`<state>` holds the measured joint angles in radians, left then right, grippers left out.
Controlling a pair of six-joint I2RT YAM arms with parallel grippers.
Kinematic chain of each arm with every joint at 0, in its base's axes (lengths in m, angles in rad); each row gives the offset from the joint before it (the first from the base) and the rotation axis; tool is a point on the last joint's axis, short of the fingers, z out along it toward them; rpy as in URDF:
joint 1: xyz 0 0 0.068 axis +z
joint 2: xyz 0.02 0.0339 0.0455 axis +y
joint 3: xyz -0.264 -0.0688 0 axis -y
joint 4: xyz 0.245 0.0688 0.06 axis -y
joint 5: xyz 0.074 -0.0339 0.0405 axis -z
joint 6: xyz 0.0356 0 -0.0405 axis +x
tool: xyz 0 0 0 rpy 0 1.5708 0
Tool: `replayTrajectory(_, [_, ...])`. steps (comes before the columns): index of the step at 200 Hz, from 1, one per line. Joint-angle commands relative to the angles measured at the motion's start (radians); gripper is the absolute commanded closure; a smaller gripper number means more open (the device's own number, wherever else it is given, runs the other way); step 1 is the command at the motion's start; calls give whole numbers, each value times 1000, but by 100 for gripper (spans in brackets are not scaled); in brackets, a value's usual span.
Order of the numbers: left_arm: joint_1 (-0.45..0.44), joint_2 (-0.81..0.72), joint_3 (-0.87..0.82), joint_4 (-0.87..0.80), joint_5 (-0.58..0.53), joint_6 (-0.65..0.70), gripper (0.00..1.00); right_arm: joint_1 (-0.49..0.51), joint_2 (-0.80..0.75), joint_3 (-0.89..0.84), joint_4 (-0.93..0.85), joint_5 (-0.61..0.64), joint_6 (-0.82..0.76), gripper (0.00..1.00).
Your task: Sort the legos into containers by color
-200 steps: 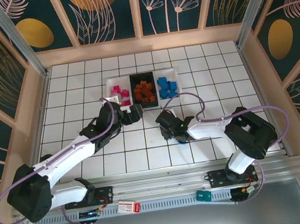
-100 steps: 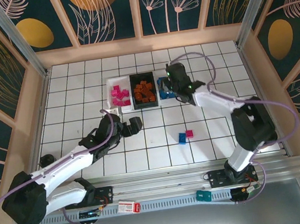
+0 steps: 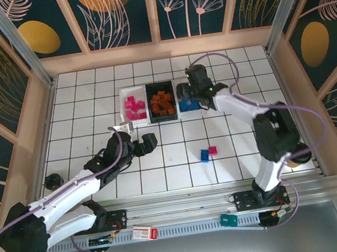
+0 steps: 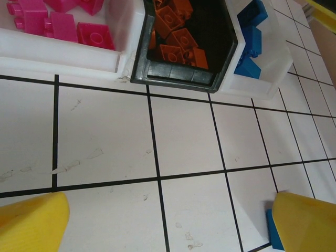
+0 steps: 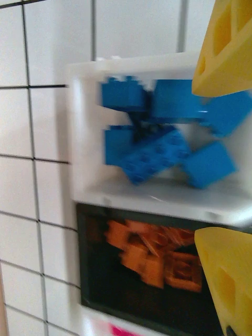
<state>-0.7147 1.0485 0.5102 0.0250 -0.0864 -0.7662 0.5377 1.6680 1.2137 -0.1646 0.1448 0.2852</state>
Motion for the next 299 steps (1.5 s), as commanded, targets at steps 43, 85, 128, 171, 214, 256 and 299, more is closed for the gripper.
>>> replayTrajectory(43, [-4, -15, -19, -1, -21, 2, 1, 254, -462, -495, -132, 116, 252, 32])
replayTrajectory(85, [-4, 8, -42, 13, -15, -19, 1, 350, -553, -616, -261, 102, 402, 32])
replayTrajectory(128, [-3, 20, -74, 37, -6, -43, 1, 399, -531, -669, -289, 67, 477, 33])
replayTrajectory(171, [-4, 18, -88, 45, -9, -56, 1, 421, -467, -689, -261, 68, 488, 34])
replayTrajectory(214, [-3, 22, -98, 48, -8, -63, 1, 420, -418, -682, -183, 68, 469, 36])
replayTrajectory(256, [-4, 28, -95, 49, -9, -66, 1, 421, -329, -641, -162, 133, 438, 41])
replayTrajectory(299, [-4, 31, -90, 44, -10, -62, 1, 421, -292, -642, -113, 118, 408, 62])
